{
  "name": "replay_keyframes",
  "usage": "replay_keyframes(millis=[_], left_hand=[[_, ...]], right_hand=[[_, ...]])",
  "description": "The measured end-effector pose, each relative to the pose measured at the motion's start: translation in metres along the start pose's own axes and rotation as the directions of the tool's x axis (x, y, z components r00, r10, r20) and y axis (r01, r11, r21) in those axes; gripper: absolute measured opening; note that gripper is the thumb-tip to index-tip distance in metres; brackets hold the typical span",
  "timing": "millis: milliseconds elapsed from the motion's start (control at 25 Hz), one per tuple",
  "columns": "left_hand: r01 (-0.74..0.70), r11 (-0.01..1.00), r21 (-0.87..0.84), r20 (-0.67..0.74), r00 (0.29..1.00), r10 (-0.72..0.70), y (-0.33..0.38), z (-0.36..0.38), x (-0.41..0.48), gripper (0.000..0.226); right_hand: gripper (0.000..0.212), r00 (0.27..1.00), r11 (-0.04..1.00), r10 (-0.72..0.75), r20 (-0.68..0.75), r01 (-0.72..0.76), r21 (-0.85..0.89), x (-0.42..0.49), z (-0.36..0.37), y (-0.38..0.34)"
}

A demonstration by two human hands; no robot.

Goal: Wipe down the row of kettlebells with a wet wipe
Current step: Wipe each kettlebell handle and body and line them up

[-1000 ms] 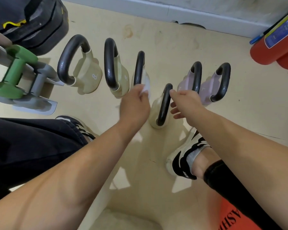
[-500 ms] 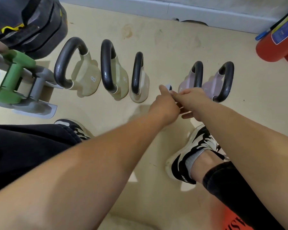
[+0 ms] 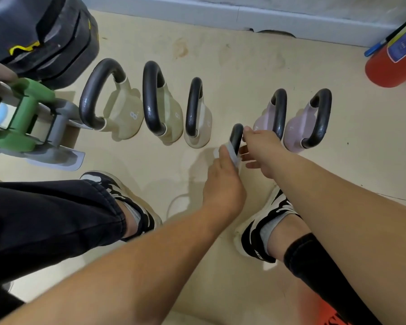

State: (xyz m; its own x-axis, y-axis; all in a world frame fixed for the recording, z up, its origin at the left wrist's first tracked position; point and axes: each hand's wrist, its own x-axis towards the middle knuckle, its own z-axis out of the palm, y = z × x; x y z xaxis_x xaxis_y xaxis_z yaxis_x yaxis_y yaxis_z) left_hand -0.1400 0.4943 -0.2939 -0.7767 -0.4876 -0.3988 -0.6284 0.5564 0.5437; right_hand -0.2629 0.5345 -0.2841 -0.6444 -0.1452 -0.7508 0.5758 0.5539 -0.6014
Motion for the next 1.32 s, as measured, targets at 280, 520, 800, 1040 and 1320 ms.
replay_keyframes(millis=[280, 520, 800, 1040, 1320], left_hand=[[0.061, 0.974, 0.218, 0.333, 0.934, -0.133, 0.061, -0.034, 0.099, 0.061], [-0.102, 0.994, -0.03, 0.025, 0.994, 0.103, 0.006, -0.014, 0.002, 0.071], [0.042, 0.984, -0.176, 0.199, 0.98, -0.007, 0.019, -0.019, 0.036, 0.072], [-0.039, 0.944, -0.328, 0.115, 0.99, 0.08, 0.006, -0.024, 0.011, 0.048], [0.119, 0.952, -0.283, 0.084, 0.992, -0.1, -0.063, -0.006, -0.053, 0.023]], right_hand=[[0.042, 0.988, 0.953, 0.156, 0.007, -0.153, 0.26, -0.001, -0.01, -0.015], [0.05, 0.992, 0.974, 0.111, 0.054, -0.119, 0.191, -0.003, 0.0, -0.011], [0.034, 0.996, 0.99, 0.075, 0.047, -0.08, 0.117, -0.007, -0.006, 0.004], [0.046, 0.998, 0.999, 0.03, 0.062, -0.031, 0.023, -0.008, -0.01, -0.002], [0.055, 0.997, 0.99, -0.034, 0.066, 0.042, -0.133, -0.016, 0.001, -0.012]])
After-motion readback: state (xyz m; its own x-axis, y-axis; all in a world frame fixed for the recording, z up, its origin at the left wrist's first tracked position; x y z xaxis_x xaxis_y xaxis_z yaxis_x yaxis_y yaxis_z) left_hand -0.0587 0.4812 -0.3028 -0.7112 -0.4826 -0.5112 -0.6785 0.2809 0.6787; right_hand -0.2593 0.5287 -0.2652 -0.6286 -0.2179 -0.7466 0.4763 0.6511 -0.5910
